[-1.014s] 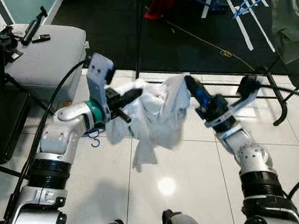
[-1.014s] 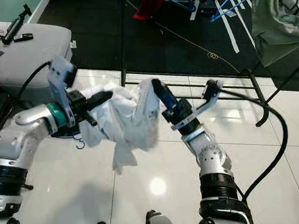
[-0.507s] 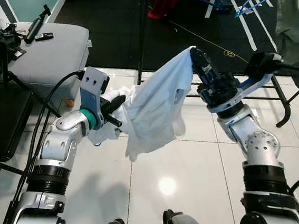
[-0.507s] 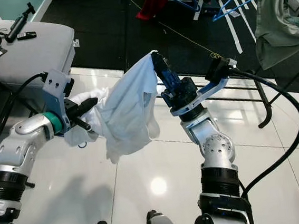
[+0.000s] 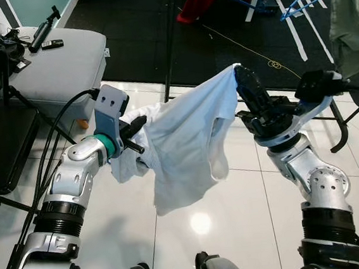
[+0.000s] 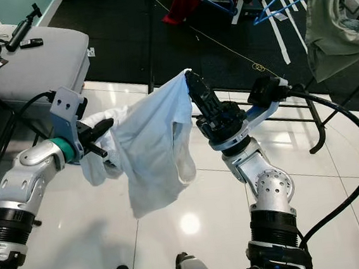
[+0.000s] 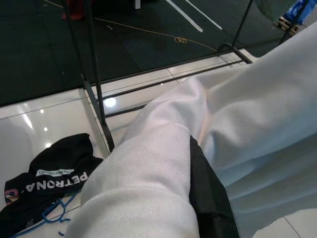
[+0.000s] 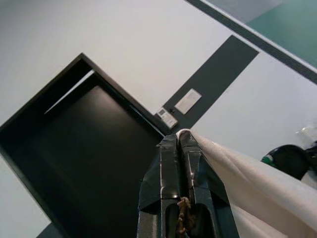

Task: Hang hanger

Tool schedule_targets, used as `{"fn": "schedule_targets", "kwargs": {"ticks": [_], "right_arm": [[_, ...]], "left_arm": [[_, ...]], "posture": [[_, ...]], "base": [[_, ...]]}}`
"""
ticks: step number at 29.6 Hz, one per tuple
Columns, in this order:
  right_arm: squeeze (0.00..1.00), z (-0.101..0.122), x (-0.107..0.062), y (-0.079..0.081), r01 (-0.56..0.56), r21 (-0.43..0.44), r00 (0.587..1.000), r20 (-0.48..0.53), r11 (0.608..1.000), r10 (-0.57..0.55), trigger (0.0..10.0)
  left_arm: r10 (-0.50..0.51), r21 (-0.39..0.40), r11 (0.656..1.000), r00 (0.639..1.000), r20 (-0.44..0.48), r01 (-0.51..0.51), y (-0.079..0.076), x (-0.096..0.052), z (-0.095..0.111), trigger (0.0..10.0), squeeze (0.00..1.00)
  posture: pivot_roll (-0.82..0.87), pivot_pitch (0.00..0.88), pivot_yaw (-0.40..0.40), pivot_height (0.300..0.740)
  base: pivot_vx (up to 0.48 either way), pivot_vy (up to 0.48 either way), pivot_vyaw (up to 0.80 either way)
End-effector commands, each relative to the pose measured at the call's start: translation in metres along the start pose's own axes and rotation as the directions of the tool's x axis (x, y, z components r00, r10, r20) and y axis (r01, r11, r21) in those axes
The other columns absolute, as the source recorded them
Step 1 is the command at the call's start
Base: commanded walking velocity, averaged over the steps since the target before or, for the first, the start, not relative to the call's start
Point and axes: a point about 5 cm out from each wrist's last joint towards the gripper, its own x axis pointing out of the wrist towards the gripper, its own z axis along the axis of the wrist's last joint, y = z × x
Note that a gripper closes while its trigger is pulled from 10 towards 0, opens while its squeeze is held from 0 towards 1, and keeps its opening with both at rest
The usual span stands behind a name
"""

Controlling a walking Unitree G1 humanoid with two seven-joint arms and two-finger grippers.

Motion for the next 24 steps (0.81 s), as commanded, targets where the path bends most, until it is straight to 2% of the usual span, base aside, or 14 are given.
{"fn": "schedule_targets", "kwargs": {"ticks": [1, 2, 3, 5, 6, 7, 13, 15, 19, 20, 23, 24], "right_arm": [[0.00, 0.003, 0.000, 0.003, -0.001, -0.023, 1.000, 0.010, 1.000, 0.001, 0.0], [0.00, 0.003, 0.000, 0.003, -0.001, -0.019, 1.000, 0.009, 1.000, 0.001, 0.0], [0.00, 0.004, 0.001, 0.003, 0.000, -0.019, 1.000, 0.013, 1.000, 0.000, 0.0], [0.00, 0.006, 0.002, 0.003, 0.003, -0.021, 1.000, 0.026, 1.000, -0.003, 0.0], [0.00, 0.008, 0.003, 0.003, 0.005, -0.024, 0.999, 0.033, 1.000, -0.005, 0.0], [0.00, 0.009, 0.004, 0.003, 0.006, -0.027, 0.999, 0.041, 1.000, -0.005, 0.0], [0.00, 0.015, 0.008, 0.004, 0.004, -0.033, 0.997, 0.076, 0.999, -0.001, 0.0], [0.00, 0.017, 0.009, 0.005, -0.013, -0.021, 0.996, 0.087, 1.000, 0.014, 0.0], [0.00, 0.019, 0.010, 0.008, -0.035, -0.006, 0.994, 0.103, 0.999, 0.035, 0.0], [0.00, 0.020, 0.010, 0.008, -0.040, -0.003, 0.993, 0.112, 0.999, 0.040, 0.0], [0.00, 0.024, 0.011, 0.010, -0.048, 0.006, 0.988, 0.145, 0.999, 0.046, 0.0], [0.00, 0.027, 0.011, 0.010, -0.051, 0.007, 0.985, 0.164, 0.999, 0.049, 0.0]], "left_arm": [[-0.005, -0.022, 1.000, 1.000, 0.006, 0.005, -0.001, 0.000, -0.003, 10.0, 0.75], [-0.005, -0.032, 0.999, 1.000, 0.009, 0.005, 0.000, 0.000, -0.003, 10.0, 0.75], [-0.001, -0.030, 1.000, 1.000, 0.012, 0.001, 0.000, 0.000, -0.002, 10.0, 1.00], [0.021, -0.004, 1.000, 1.000, 0.015, -0.020, 0.002, 0.000, -0.001, 10.0, 1.00], [0.027, 0.006, 1.000, 0.999, 0.018, -0.028, 0.004, 0.000, -0.001, 10.0, 0.84], [0.035, 0.010, 0.999, 0.999, 0.024, -0.035, 0.005, -0.001, 0.000, 10.0, 0.00], [0.062, 0.017, 0.998, 0.997, 0.052, -0.063, 0.013, -0.003, 0.005, 10.0, 0.00], [0.087, 0.032, 0.995, 0.994, 0.060, -0.089, 0.019, -0.005, 0.006, 10.0, 0.00], [0.056, 0.019, 0.998, 0.997, 0.058, -0.057, 0.023, -0.007, 0.007, 10.0, 0.00], [0.037, 0.005, 0.999, 0.998, 0.058, -0.037, 0.022, -0.008, 0.007, 10.0, 1.00], [0.029, -0.019, 0.999, 0.997, 0.075, -0.027, 0.020, -0.008, 0.007, 10.0, 1.00], [0.008, -0.050, 0.999, 0.998, 0.068, -0.005, 0.017, -0.007, 0.004, 10.0, 1.00]], "posture": [[-0.03, 0.102, -0.026, 0.740], [-0.03, 0.102, -0.026, 0.740], [-0.02, 0.100, -0.027, 0.740], [-0.03, 0.098, -0.030, 0.740], [-0.03, 0.098, -0.030, 0.740], [-0.03, 0.097, -0.030, 0.740], [-0.02, 0.096, -0.033, 0.740], [-0.02, 0.100, -0.036, 0.740], [-0.02, 0.100, -0.036, 0.740], [-0.02, 0.102, -0.036, 0.740], [-0.02, 0.104, -0.035, 0.740], [-0.02, 0.104, -0.034, 0.740]], "base": [[0.000, 0.000, 0.00], [0.000, 0.000, 0.00], [0.000, 0.000, 0.00], [0.000, 0.000, 0.00], [0.000, 0.000, 0.00], [0.000, 0.000, 0.00], [0.000, 0.000, 0.00], [0.000, 0.000, 0.00], [0.000, 0.000, 0.00], [0.000, 0.000, 0.00], [0.000, 0.000, 0.00], [0.000, 0.000, 0.00]]}}
